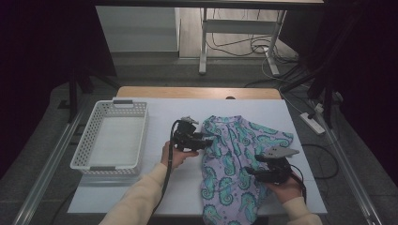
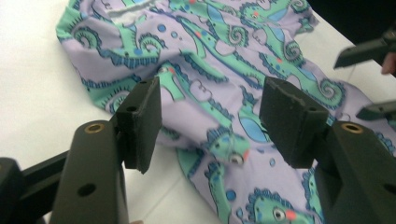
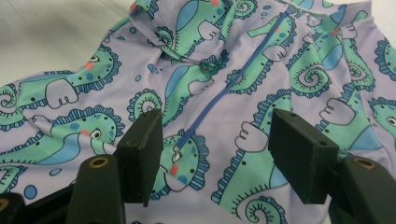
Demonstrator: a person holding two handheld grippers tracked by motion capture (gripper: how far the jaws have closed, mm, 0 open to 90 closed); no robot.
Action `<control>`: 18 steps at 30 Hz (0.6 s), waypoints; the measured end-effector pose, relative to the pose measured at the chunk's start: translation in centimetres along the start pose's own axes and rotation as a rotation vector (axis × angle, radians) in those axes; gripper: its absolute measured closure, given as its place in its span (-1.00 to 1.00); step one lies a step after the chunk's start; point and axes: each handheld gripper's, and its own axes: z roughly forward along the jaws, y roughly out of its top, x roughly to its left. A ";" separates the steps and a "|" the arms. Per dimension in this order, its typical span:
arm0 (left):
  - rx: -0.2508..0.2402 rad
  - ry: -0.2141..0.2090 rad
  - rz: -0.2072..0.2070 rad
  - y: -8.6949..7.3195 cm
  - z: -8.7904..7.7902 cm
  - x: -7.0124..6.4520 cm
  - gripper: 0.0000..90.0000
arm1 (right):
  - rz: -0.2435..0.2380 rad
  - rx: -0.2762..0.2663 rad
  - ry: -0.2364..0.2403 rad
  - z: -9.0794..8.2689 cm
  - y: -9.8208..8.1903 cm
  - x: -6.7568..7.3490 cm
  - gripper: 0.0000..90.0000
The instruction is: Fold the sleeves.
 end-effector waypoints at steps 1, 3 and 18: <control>0.001 0.004 0.007 -0.2 -0.1 -0.1 -0.15 | -0.005 0.002 0.000 0.0 0.1 0.0 -0.20; 0.002 0.003 0.014 -0.7 -0.2 -0.3 -0.15 | -0.003 0.000 0.002 0.1 0.2 0.0 -0.20; 0.001 0.017 0.053 -4.2 -1.7 -1.5 -0.18 | -0.028 0.017 0.001 1.8 2.0 0.4 -0.20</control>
